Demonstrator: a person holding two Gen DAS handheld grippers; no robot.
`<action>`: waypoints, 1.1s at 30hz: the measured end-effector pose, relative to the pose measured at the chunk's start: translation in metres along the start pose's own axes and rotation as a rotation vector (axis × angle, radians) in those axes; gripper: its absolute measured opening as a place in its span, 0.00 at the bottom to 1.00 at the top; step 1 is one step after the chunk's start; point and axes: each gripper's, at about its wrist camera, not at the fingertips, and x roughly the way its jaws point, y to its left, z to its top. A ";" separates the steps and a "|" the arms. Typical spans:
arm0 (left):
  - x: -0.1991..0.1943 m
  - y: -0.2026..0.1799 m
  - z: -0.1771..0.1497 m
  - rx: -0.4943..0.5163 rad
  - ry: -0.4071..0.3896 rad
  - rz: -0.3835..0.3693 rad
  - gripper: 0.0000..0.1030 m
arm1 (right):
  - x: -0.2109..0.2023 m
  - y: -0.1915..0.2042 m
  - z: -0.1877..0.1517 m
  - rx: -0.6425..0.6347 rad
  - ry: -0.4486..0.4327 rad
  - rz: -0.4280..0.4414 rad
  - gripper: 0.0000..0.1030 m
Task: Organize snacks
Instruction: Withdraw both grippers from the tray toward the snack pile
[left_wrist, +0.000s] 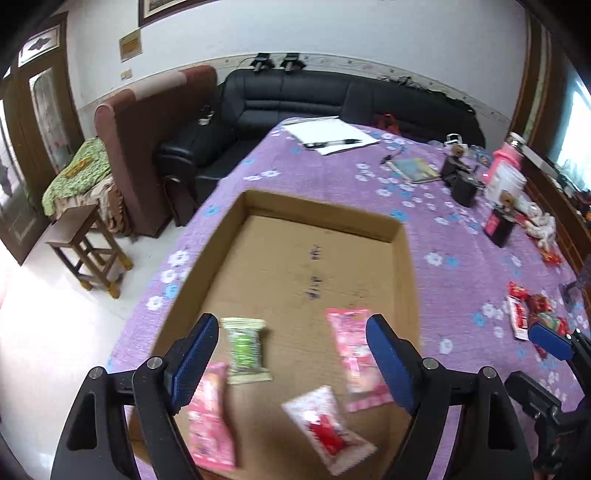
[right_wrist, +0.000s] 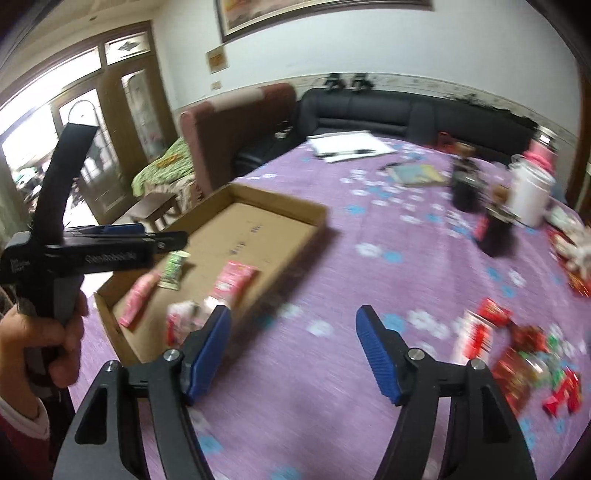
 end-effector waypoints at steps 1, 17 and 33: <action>-0.002 -0.006 -0.001 0.002 -0.003 -0.021 0.84 | -0.005 -0.009 -0.004 0.013 -0.002 -0.014 0.71; -0.006 -0.143 -0.034 0.206 0.022 -0.170 0.87 | -0.087 -0.157 -0.091 0.205 -0.003 -0.261 0.74; 0.017 -0.203 -0.042 0.274 0.089 -0.204 0.87 | -0.085 -0.274 -0.108 0.215 0.081 -0.337 0.54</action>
